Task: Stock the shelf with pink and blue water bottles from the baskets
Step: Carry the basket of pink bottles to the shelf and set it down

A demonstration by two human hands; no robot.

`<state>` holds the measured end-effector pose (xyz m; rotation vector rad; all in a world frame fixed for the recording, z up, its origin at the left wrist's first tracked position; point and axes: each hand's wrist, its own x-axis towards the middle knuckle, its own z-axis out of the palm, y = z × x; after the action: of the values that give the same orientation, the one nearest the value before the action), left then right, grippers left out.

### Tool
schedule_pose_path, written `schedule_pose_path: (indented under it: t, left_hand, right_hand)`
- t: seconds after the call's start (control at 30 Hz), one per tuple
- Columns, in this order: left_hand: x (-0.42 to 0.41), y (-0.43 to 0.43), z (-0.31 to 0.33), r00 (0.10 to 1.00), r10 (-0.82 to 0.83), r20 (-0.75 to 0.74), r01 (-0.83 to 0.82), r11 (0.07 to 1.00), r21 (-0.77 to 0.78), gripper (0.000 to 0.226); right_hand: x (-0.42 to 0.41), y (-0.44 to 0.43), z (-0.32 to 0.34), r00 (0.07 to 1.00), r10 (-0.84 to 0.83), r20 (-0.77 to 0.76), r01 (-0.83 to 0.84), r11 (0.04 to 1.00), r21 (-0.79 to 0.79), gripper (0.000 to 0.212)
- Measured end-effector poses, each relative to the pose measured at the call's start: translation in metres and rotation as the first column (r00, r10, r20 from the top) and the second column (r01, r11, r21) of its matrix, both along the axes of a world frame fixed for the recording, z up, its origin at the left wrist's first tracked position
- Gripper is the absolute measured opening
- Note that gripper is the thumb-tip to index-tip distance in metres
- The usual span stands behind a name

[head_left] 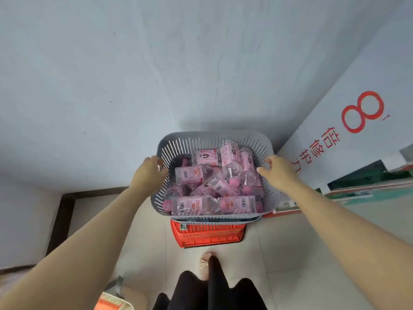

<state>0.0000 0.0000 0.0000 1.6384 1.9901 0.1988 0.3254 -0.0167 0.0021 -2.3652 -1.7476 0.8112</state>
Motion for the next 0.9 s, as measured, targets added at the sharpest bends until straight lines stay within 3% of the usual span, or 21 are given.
schedule_pose_path:
  t: [0.2, 0.33, 0.53, 0.67, 0.77, 0.83, 0.9]
  left_hand:
    - [0.002, 0.015, -0.022, 0.979, -0.077, -0.188, 0.075, 0.997, -0.019, 0.036]
    - [0.003, 0.019, -0.024, 0.959, -0.089, -0.268, 0.090, 0.996, -0.009, 0.043]
    - [0.005, 0.023, -0.028, 0.990, 0.127, 0.054, -0.120, 0.985, -0.124, 0.073]
    - [0.001, 0.034, -0.034, 0.907, 0.344, 0.244, -0.277, 0.922, -0.269, 0.051]
    - [0.000, 0.043, -0.038, 0.873, 0.389, 0.294, -0.304, 0.905, -0.297, 0.028]
    - [0.001, 0.047, -0.040, 0.859, 0.416, 0.298, -0.325, 0.893, -0.310, 0.030]
    - [0.004, 0.051, -0.040, 0.833, 0.472, 0.288, -0.376, 0.865, -0.331, 0.033]
  right_hand:
    - [0.004, 0.006, -0.015, 0.992, -0.017, 0.122, 0.014, 1.000, 0.023, 0.047]
    - [0.003, 0.008, -0.017, 0.993, -0.057, 0.102, 0.053, 0.998, 0.035, 0.049]
    - [0.003, 0.012, -0.018, 0.990, -0.132, -0.050, 0.131, 0.991, -0.013, 0.042]
    - [-0.001, 0.017, -0.017, 0.942, -0.286, -0.174, 0.289, 0.957, -0.007, 0.046]
    - [-0.001, 0.023, -0.020, 0.871, -0.406, -0.276, 0.414, 0.910, -0.031, 0.050]
    - [0.001, 0.027, -0.026, 0.833, -0.452, -0.318, 0.454, 0.888, -0.071, 0.048]
    - [0.003, 0.030, -0.033, 0.798, -0.478, -0.366, 0.475, 0.874, -0.107, 0.032]
